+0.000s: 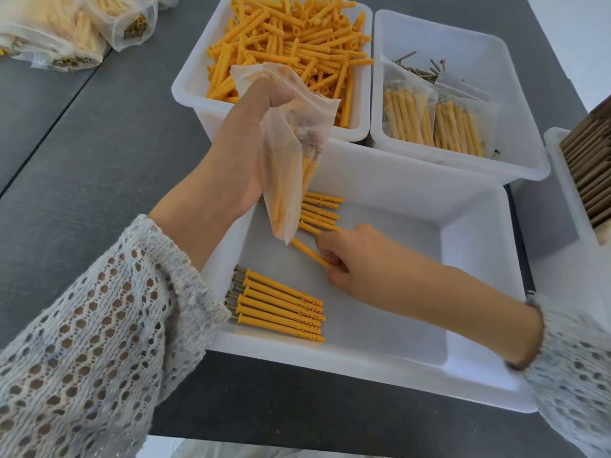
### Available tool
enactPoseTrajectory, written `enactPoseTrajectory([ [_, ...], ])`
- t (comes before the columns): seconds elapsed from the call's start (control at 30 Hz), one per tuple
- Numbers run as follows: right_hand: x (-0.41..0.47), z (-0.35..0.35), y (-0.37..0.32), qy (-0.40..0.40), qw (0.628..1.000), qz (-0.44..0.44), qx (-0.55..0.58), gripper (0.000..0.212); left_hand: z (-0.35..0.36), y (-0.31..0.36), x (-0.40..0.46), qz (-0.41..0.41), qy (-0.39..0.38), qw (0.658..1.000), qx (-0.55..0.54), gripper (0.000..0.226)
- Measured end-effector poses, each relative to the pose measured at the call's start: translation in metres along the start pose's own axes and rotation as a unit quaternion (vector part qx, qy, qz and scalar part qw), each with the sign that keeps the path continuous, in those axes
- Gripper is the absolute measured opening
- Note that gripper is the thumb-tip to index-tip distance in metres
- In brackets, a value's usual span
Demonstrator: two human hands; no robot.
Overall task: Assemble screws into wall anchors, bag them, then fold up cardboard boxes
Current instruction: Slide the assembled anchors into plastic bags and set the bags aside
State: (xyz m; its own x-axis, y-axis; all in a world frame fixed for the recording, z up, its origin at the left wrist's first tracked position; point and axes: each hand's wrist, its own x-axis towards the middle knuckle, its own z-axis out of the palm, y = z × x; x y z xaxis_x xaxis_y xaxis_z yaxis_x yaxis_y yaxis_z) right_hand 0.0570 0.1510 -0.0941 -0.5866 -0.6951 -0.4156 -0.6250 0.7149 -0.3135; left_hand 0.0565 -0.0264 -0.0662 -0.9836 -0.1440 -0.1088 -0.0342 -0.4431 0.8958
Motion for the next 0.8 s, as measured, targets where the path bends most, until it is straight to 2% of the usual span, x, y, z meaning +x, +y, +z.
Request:
enactPoseTrajectory([
  [0.23, 0.016, 0.015, -0.011, 0.052, 0.996, 0.055, 0.043, 0.019, -0.002, 0.000, 0.000, 0.008, -0.005, 1.000, -0.001, 0.024],
  [0.37, 0.024, 0.015, -0.012, 0.076, 0.992, 0.074, 0.065, 0.023, -0.003, 0.001, 0.001, 0.017, -0.013, 1.000, -0.022, 0.021],
  [0.53, 0.038, 0.015, -0.017, 0.109, 0.987, 0.069, 0.092, 0.029, -0.007, 0.002, 0.002, 0.018, 0.010, 0.996, -0.084, 0.016],
  [0.63, 0.049, 0.010, -0.020, 0.140, 0.982, 0.058, 0.112, 0.020, -0.006, 0.004, 0.002, 0.018, 0.017, 0.993, -0.114, 0.019],
  [0.7, 0.054, 0.010, -0.021, 0.151, 0.981, 0.053, 0.113, 0.010, -0.005, 0.006, 0.001, 0.022, 0.023, 0.993, -0.109, 0.014],
  [0.8, 0.057, 0.013, -0.020, 0.166, 0.982, 0.048, 0.074, 0.012, 0.001, 0.005, -0.001, 0.020, 0.043, 0.998, -0.052, 0.012],
])
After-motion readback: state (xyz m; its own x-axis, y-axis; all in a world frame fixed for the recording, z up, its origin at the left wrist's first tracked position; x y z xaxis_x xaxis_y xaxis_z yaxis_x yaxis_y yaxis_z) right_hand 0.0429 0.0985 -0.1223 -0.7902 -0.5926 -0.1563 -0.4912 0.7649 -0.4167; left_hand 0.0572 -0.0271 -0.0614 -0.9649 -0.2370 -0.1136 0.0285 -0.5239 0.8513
